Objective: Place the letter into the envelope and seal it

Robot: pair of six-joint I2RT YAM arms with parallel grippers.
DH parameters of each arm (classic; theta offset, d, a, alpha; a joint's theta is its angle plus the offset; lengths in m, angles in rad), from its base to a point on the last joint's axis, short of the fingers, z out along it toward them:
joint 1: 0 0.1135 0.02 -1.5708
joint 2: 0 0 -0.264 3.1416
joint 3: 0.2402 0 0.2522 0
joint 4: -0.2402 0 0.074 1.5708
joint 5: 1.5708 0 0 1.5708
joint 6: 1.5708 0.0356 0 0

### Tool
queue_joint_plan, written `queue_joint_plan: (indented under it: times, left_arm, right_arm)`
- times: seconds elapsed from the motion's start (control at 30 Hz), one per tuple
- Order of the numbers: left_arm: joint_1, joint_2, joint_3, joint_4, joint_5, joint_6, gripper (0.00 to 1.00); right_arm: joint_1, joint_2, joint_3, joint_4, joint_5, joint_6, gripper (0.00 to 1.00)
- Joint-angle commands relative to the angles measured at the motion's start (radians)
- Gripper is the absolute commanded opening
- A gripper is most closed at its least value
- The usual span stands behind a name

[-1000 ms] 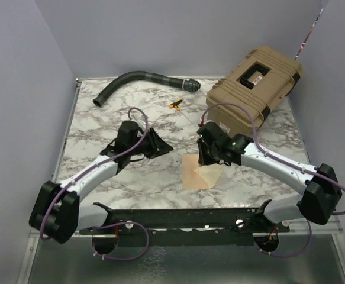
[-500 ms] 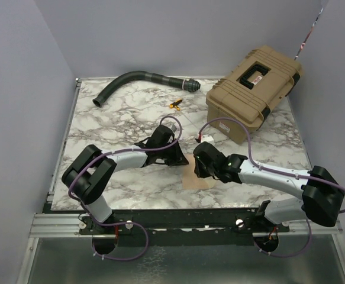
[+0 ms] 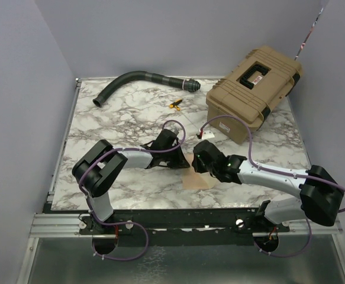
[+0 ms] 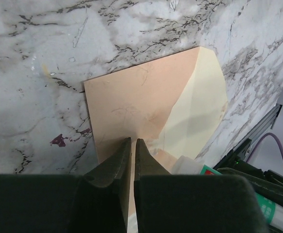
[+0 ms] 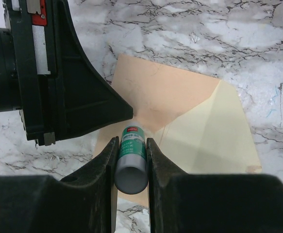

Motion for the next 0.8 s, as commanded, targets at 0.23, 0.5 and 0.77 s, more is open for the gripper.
queue_joint_plan:
  times: [0.23,0.5,0.77]
  left_arm:
    - [0.001,0.042,-0.012,-0.127,-0.047,-0.065,0.0]
    - [0.003,0.055,-0.018,-0.184,-0.07,-0.084,0.0]
    - [0.004,0.071,0.001,-0.229,-0.086,-0.03,0.0]
  right_arm:
    - [0.017,0.069,-0.021,0.016,-0.003,0.008,0.01]
    - [0.043,0.107,-0.041,0.02,0.005,0.017,0.01]
    - [0.079,0.171,-0.038,-0.028,0.144,0.085,0.0]
